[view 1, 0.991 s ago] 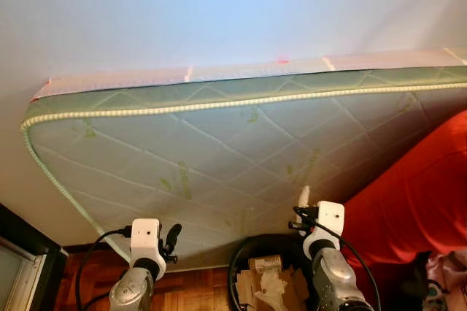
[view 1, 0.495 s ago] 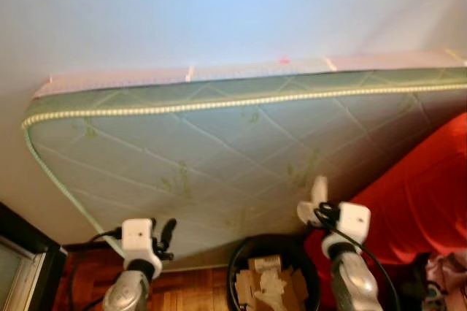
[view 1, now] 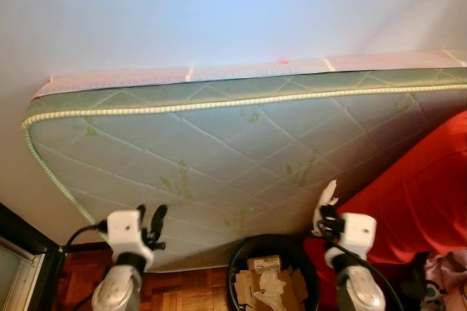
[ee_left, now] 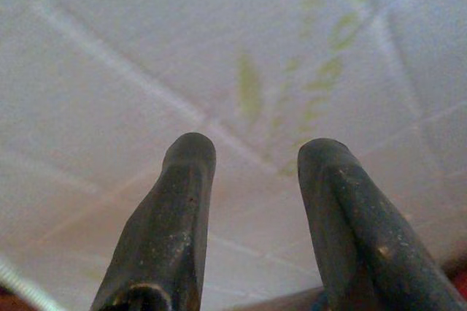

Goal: Clean up the room

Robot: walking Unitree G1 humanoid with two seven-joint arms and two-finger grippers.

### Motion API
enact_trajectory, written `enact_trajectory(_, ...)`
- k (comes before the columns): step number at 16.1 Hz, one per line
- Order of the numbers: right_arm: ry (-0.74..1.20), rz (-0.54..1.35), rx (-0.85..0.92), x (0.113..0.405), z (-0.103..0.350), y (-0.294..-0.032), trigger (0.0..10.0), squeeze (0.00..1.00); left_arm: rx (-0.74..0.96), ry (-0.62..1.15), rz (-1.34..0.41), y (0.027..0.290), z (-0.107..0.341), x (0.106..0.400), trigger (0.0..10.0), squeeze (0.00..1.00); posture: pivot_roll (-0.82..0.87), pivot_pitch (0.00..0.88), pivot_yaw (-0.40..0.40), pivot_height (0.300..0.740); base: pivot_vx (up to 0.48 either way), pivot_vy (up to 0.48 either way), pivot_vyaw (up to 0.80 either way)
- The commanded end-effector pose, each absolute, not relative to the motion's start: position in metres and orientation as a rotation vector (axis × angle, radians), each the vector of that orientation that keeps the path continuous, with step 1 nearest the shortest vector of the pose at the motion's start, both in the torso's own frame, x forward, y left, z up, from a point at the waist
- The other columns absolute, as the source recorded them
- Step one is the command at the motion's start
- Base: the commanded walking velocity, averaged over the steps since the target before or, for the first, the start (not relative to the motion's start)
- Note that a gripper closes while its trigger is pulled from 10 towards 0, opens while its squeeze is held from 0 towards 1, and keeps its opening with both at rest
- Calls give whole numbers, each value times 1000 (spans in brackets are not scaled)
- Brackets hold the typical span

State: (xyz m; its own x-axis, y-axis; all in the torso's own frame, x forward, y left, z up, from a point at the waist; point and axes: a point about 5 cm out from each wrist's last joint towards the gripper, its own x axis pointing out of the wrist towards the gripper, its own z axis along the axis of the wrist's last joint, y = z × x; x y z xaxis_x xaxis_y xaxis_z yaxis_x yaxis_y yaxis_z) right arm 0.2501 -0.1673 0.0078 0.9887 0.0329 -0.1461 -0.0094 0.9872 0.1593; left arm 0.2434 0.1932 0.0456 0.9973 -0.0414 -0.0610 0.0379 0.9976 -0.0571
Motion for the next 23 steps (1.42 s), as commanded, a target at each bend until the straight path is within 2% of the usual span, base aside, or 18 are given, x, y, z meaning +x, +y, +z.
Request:
enact_trajectory(1, 156, 38, 153, 249, 9, -166, 10000, 0, -27, 69, -74, 187, 48, 245, 10000, 0, 35, 53, -38, 740, 0, 0, 0)
enact_trajectory(6, 213, 76, 114, 252, 5, -160, 10000, 0, -31, 79, -69, 184, 47, 246, 10000, 0, 37, 57, -41, 740, 0, 0, 0)
enact_trajectory(8, 237, 82, 107, 251, 3, -158, 10000, 0, -32, 84, -69, 182, 48, 245, 10000, 0, 37, 58, -42, 725, 0, 0, 0)
enact_trajectory(9, 215, 86, 101, 250, 5, -158, 10000, 0, -31, 84, -72, 181, 48, 245, 10000, 0, 38, 60, -42, 710, 0, 0, 0)
enact_trajectory(17, 233, 98, 117, 255, 6, -153, 10000, 0, -35, 92, -76, 178, 48, 246, 10000, 0, 37, 63, -41, 710, 0, 0, 0)
enact_trajectory(19, 216, 109, 123, 256, 8, -151, 10000, 0, -37, 92, -77, 178, 48, 246, 10000, 0, 38, 61, -41, 685, 0, 0, 0)
enact_trajectory(23, 207, 113, 117, 256, 9, -150, 10000, 0, -37, 91, -75, 178, 48, 247, 10000, 0, 39, 57, -41, 680, 0, 0, 0)
